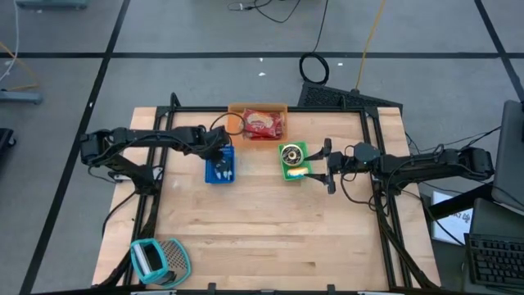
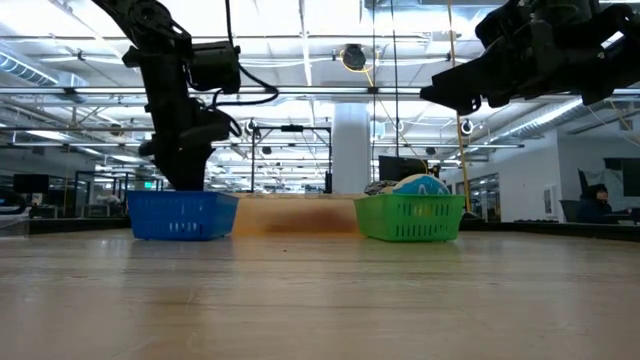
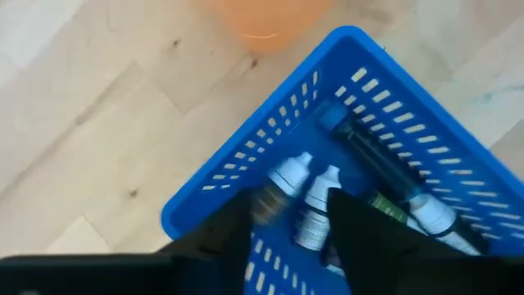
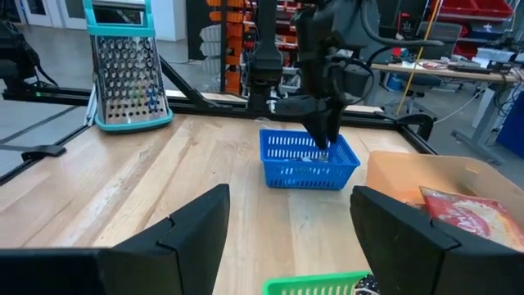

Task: Pick & Place Food Item
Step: Put the brown food coloring bottle into the blue bin, then return to Home Position

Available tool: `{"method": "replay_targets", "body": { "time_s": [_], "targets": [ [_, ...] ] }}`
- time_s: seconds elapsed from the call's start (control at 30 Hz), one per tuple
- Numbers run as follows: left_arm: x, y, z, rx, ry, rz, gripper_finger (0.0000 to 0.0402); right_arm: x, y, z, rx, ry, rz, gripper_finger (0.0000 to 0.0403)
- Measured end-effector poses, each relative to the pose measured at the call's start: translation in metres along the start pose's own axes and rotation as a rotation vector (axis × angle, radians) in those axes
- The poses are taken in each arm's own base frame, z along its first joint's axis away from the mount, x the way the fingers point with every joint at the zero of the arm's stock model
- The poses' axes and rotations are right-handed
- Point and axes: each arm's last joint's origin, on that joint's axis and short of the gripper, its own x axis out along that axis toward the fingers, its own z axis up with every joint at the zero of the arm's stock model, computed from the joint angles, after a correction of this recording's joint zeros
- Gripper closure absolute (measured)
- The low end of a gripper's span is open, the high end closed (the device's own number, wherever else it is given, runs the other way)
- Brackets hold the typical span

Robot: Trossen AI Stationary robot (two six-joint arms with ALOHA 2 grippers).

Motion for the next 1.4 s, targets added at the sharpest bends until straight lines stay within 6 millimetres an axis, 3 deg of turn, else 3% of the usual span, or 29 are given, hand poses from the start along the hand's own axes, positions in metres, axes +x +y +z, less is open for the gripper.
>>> {"method": "replay_targets", "body": {
  "time_s": [0.17, 0.3, 0.5, 0.63, 0.7, 0.8, 1.03, 1.2, 1.4],
  "targets": [
    [-0.002, 0.000, 0.001, -0.065, 0.016, -0.046, 0.0184, 0.000, 0.000, 0.000, 0.034, -0.005, 0.000, 0.0161],
    [-0.022, 0.001, 0.001, -0.114, 0.091, -0.091, 0.0156, 0.000, 0.000, 0.002, 0.091, -0.024, -0.001, 0.0161],
    [-0.102, -0.006, -0.003, 0.065, -0.245, -0.141, 0.0138, 0.000, 0.000, -0.004, 0.072, 0.037, -0.003, 0.0161],
    [-0.153, 0.005, -0.032, 0.138, -0.446, -0.170, 0.0141, 0.000, 0.000, -0.008, 0.078, 0.079, 0.001, 0.0161],
    [-0.164, 0.015, -0.055, 0.180, -0.476, -0.219, 0.0144, -0.001, 0.000, -0.011, 0.102, 0.115, 0.002, 0.0161],
    [-0.156, 0.022, -0.081, 0.188, -0.618, -0.284, 0.0143, -0.001, 0.000, -0.011, 0.105, 0.111, 0.001, 0.0161],
    [-0.091, 0.023, -0.123, 0.320, -0.865, -0.510, 0.0140, -0.013, -0.003, 0.001, 0.128, 0.056, -0.153, 0.0161],
    [-0.062, 0.027, -0.140, 0.340, -0.970, -0.571, 0.0144, -0.031, -0.002, 0.014, 0.116, -0.020, -0.193, 0.0161],
    [-0.051, 0.030, -0.149, 0.416, -1.014, -0.621, 0.0138, -0.052, 0.001, 0.023, 0.106, -0.070, -0.198, 0.0161]
  ]
}}
